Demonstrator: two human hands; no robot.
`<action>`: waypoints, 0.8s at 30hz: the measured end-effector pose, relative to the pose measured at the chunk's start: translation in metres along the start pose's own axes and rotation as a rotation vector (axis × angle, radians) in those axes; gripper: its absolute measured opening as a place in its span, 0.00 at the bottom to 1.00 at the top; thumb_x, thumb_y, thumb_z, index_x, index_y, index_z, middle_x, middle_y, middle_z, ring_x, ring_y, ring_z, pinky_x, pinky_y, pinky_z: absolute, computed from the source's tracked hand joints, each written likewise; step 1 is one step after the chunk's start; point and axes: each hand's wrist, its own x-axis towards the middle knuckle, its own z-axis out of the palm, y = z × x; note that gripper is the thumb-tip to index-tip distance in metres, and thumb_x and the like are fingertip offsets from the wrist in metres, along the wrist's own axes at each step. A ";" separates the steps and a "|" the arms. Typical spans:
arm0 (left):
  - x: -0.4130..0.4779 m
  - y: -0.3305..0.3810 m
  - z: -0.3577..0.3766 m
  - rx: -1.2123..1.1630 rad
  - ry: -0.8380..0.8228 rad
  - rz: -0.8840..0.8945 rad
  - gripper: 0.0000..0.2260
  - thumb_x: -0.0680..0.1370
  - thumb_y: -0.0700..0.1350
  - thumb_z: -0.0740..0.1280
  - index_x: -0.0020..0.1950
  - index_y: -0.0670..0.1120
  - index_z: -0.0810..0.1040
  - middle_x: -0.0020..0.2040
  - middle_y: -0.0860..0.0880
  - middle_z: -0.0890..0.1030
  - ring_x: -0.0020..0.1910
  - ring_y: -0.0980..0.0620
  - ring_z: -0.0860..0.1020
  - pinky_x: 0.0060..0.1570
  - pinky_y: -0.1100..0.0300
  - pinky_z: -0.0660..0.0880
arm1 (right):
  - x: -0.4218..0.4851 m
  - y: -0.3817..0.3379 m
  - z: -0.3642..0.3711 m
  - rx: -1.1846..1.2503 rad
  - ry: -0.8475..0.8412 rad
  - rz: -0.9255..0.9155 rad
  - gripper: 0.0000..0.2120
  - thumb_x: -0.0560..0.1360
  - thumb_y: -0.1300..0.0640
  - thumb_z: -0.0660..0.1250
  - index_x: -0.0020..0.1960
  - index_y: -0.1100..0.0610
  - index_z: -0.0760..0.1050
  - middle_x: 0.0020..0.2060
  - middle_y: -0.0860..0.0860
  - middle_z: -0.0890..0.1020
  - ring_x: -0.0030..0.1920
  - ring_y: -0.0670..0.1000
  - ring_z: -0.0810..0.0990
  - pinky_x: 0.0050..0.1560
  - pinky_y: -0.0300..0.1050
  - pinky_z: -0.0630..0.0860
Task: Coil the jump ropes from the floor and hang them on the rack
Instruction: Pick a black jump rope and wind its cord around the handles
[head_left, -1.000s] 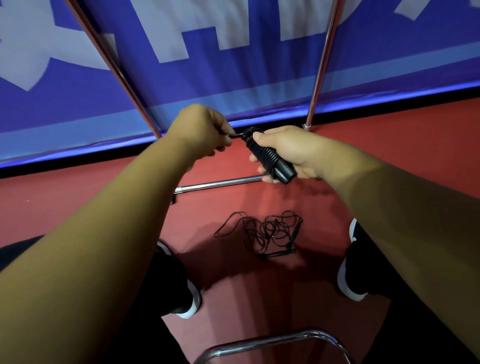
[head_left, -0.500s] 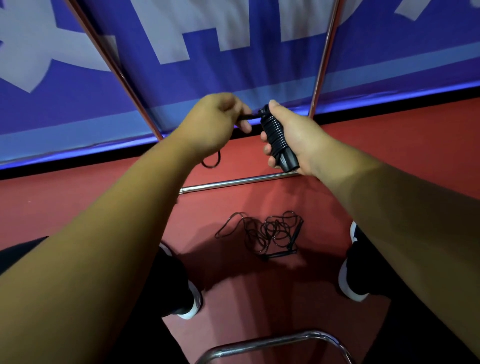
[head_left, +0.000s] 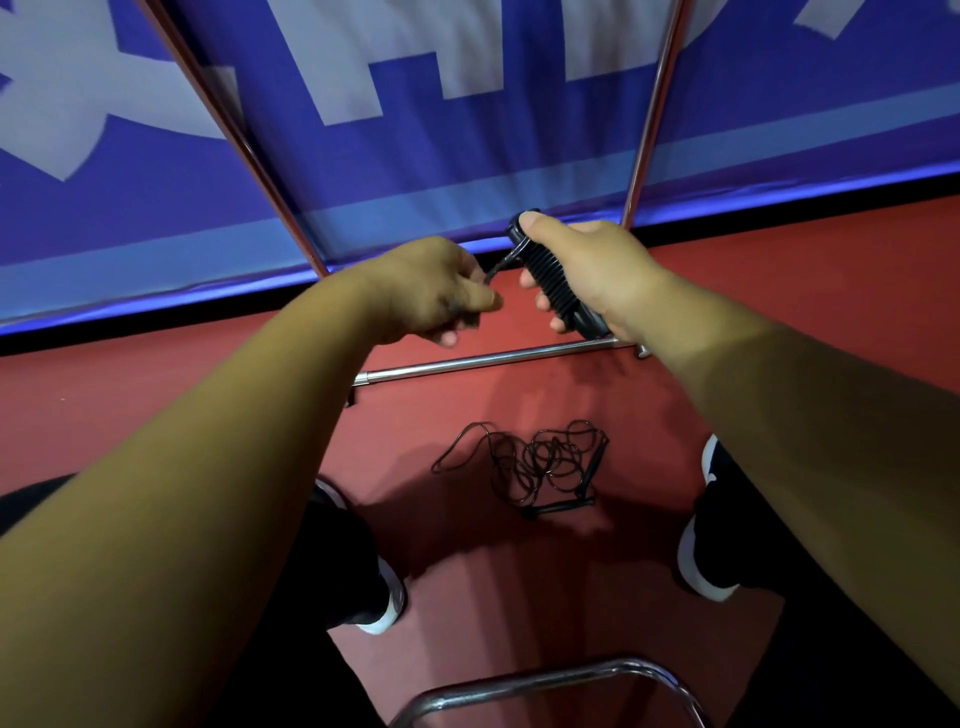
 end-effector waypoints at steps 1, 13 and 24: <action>0.002 -0.001 0.002 -0.029 0.075 -0.011 0.10 0.81 0.43 0.71 0.41 0.44 0.77 0.32 0.45 0.76 0.23 0.53 0.72 0.25 0.64 0.72 | 0.000 -0.001 -0.001 0.008 0.006 0.002 0.22 0.82 0.39 0.67 0.54 0.59 0.83 0.40 0.54 0.88 0.33 0.53 0.81 0.32 0.49 0.80; 0.004 0.016 0.009 -0.947 0.033 -0.029 0.23 0.82 0.68 0.60 0.38 0.51 0.64 0.31 0.54 0.58 0.26 0.56 0.54 0.21 0.63 0.54 | 0.004 -0.002 0.008 0.156 0.034 0.038 0.20 0.82 0.41 0.67 0.55 0.59 0.82 0.40 0.56 0.87 0.33 0.54 0.80 0.31 0.49 0.78; 0.012 -0.011 0.012 -0.338 0.037 0.007 0.06 0.81 0.40 0.72 0.47 0.40 0.86 0.43 0.41 0.83 0.40 0.49 0.80 0.47 0.55 0.85 | 0.003 0.002 -0.002 0.107 0.084 0.051 0.19 0.82 0.41 0.67 0.50 0.58 0.82 0.38 0.55 0.86 0.32 0.54 0.80 0.31 0.50 0.79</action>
